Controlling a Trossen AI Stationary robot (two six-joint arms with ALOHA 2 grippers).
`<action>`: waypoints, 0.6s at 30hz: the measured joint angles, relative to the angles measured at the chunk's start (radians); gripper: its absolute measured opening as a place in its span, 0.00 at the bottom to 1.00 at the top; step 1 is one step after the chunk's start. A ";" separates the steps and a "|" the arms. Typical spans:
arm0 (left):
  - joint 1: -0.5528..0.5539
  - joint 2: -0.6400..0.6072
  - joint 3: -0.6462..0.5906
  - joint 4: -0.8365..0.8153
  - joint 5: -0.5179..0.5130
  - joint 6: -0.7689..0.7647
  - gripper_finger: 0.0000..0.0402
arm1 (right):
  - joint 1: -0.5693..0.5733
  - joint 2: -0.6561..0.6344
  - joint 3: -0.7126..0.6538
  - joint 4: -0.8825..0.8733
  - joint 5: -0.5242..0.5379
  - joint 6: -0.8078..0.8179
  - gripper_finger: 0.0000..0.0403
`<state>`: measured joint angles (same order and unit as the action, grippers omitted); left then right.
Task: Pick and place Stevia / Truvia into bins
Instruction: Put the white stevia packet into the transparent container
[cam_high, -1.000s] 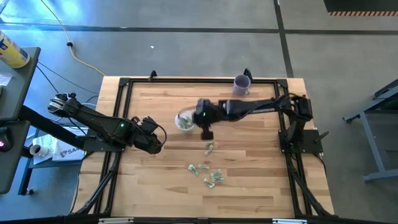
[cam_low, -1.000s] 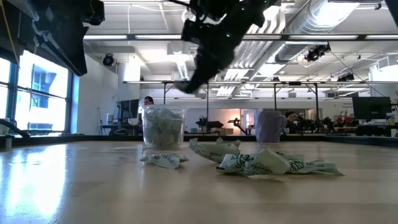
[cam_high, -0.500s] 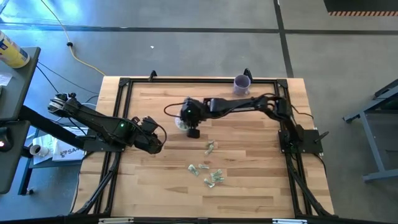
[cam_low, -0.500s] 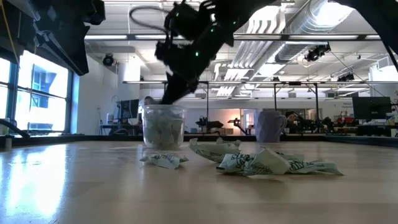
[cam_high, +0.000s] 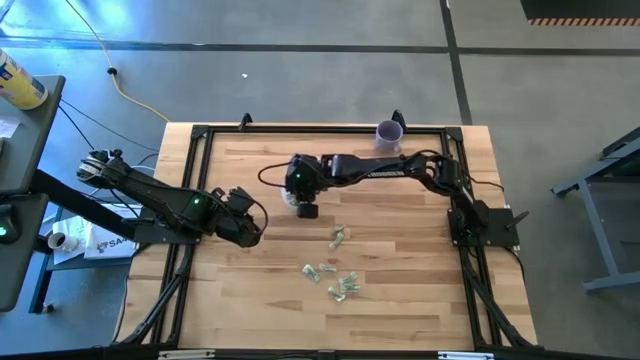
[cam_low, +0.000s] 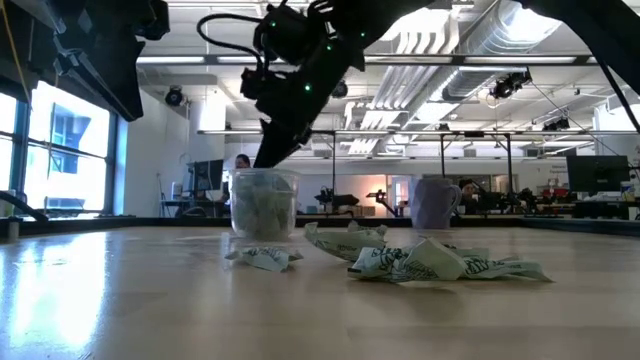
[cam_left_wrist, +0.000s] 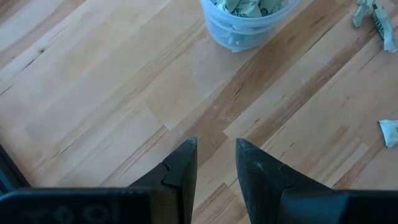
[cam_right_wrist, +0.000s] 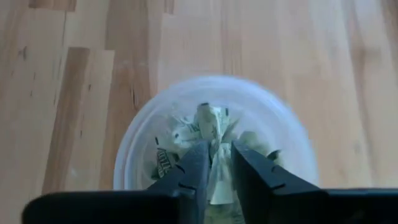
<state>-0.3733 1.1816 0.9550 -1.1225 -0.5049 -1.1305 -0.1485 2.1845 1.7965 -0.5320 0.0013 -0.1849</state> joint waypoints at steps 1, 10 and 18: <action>0.000 0.000 0.000 0.000 0.000 0.000 0.36 | 0.001 -0.001 0.008 -0.010 0.000 -0.017 0.18; 0.000 0.000 0.000 -0.002 -0.001 0.004 0.36 | 0.005 -0.008 0.077 -0.250 -0.116 -0.085 0.31; 0.000 0.000 0.000 -0.004 -0.002 0.025 0.36 | 0.007 -0.096 0.002 -0.454 -0.148 -0.157 0.35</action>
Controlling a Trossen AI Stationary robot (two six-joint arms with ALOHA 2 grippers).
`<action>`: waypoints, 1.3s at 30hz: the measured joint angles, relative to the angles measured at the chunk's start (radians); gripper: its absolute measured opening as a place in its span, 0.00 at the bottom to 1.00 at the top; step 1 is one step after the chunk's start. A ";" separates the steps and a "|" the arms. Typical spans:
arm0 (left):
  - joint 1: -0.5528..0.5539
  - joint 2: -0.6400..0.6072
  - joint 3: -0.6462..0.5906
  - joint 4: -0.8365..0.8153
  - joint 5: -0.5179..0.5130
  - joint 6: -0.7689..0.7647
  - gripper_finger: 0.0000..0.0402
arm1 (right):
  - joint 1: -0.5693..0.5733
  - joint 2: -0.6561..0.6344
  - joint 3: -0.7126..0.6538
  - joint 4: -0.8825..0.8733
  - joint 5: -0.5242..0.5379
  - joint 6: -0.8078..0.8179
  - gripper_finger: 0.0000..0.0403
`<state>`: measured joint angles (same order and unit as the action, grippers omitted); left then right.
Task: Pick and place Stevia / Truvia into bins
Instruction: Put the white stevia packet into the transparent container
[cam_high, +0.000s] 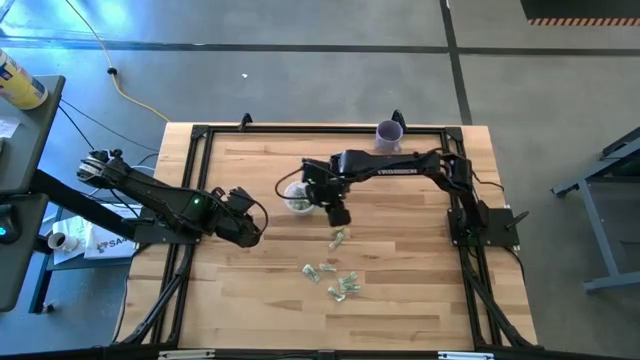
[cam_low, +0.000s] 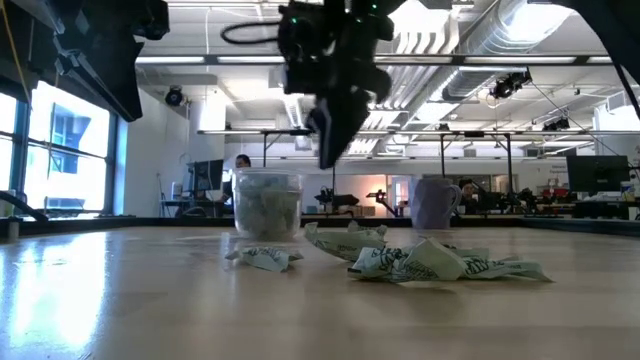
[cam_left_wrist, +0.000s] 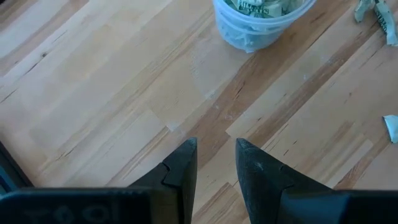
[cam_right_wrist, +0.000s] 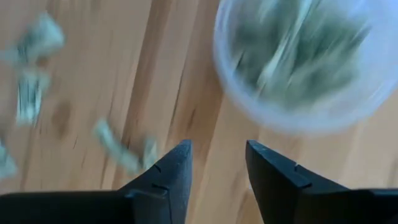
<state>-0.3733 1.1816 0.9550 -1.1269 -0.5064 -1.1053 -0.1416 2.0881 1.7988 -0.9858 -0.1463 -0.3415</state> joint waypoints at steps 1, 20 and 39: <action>0.000 0.000 0.000 -0.002 0.000 0.001 0.36 | 0.002 -0.013 -0.031 -0.007 0.000 0.006 0.35; 0.000 0.000 0.000 -0.002 0.005 0.046 0.36 | 0.132 -0.175 -0.547 0.337 0.079 0.050 0.42; 0.000 0.000 0.000 0.002 0.018 0.016 0.36 | 0.125 -0.138 -0.547 0.449 0.111 -0.109 0.51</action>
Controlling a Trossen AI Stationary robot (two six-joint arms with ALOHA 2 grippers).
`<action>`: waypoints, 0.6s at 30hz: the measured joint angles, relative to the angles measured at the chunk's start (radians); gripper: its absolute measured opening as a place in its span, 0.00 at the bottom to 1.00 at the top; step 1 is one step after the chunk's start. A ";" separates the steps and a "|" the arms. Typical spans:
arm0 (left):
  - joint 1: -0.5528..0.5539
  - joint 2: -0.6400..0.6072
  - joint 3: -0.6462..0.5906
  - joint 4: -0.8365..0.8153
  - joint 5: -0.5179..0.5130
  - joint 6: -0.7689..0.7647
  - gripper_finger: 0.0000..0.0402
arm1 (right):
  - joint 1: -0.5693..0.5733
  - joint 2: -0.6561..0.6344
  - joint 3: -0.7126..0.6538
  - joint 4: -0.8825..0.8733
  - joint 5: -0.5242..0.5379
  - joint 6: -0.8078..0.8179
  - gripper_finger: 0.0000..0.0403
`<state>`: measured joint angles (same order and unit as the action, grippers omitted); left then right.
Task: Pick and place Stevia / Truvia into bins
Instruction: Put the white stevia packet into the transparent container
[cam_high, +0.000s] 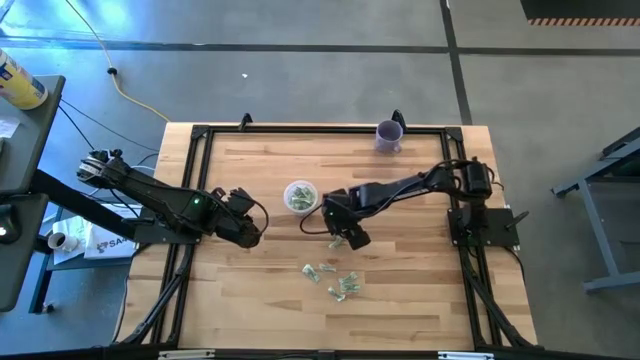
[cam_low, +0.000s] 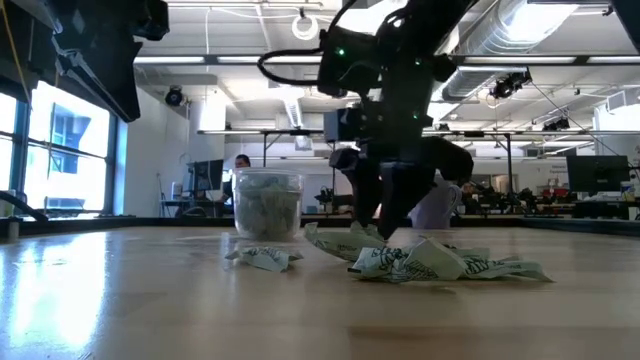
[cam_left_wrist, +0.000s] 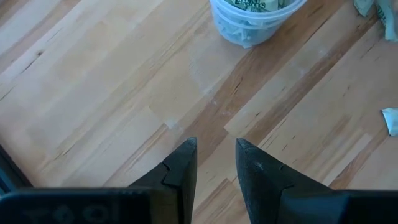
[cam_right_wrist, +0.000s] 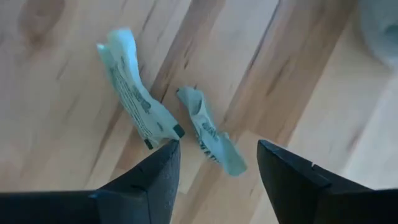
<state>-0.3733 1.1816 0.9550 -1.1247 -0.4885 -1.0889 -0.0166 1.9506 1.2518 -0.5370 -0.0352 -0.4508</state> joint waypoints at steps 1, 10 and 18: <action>0.000 0.000 0.000 0.000 0.000 -0.006 0.36 | 0.000 0.006 0.000 -0.001 0.003 -0.002 0.50; 0.000 0.000 0.000 0.000 0.000 -0.016 0.36 | -0.003 0.016 0.000 -0.012 0.000 0.002 0.33; 0.000 0.000 0.000 0.000 0.000 -0.017 0.36 | -0.004 0.019 0.030 -0.021 0.009 0.070 0.02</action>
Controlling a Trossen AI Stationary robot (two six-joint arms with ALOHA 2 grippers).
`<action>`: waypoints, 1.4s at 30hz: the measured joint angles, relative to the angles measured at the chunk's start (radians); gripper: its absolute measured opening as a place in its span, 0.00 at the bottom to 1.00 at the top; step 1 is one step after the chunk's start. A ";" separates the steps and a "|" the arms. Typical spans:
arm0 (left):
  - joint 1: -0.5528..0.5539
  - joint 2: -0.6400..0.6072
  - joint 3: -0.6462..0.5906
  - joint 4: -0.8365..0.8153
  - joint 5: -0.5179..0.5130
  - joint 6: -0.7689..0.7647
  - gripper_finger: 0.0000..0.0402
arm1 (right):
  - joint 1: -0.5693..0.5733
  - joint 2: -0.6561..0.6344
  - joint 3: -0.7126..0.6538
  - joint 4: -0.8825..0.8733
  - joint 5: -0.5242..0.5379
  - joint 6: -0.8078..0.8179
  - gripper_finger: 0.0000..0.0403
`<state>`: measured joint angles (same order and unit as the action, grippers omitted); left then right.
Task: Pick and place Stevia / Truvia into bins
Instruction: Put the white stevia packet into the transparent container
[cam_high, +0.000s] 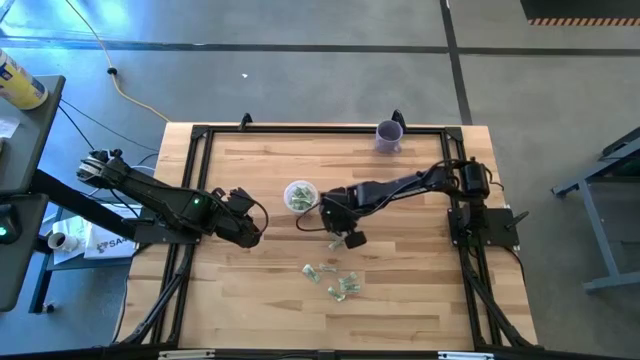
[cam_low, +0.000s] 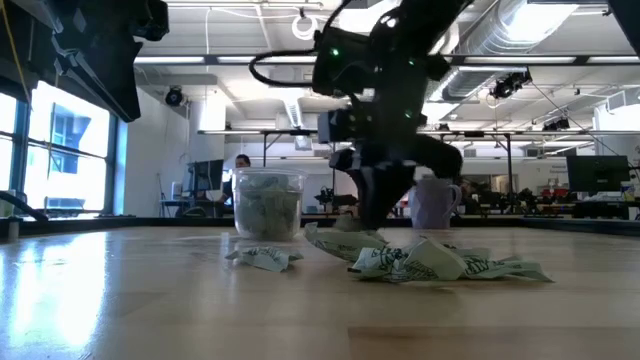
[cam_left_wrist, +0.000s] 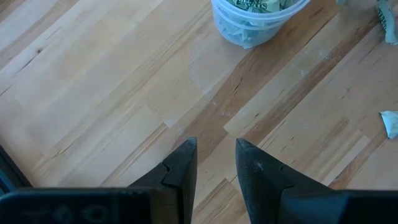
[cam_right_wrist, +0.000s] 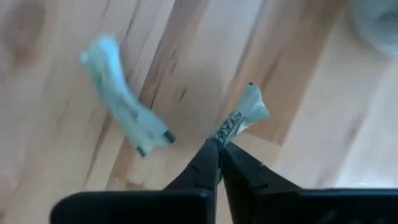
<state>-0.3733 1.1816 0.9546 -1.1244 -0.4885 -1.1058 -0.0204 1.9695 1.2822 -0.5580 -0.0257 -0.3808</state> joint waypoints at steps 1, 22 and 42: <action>0.000 0.000 0.000 0.000 0.000 0.000 0.36 | 0.000 0.000 0.023 -0.015 -0.001 0.017 0.02; 0.000 0.000 -0.001 0.000 -0.001 0.000 0.36 | -0.124 0.209 0.531 -0.082 -0.035 0.169 0.14; 0.000 0.000 -0.001 -0.001 0.002 0.026 0.36 | -0.109 0.054 0.408 -0.453 -0.095 0.010 0.66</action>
<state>-0.3733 1.1816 0.9539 -1.1252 -0.4863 -1.0800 -0.1298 2.0239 1.6901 -1.0111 -0.1207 -0.3706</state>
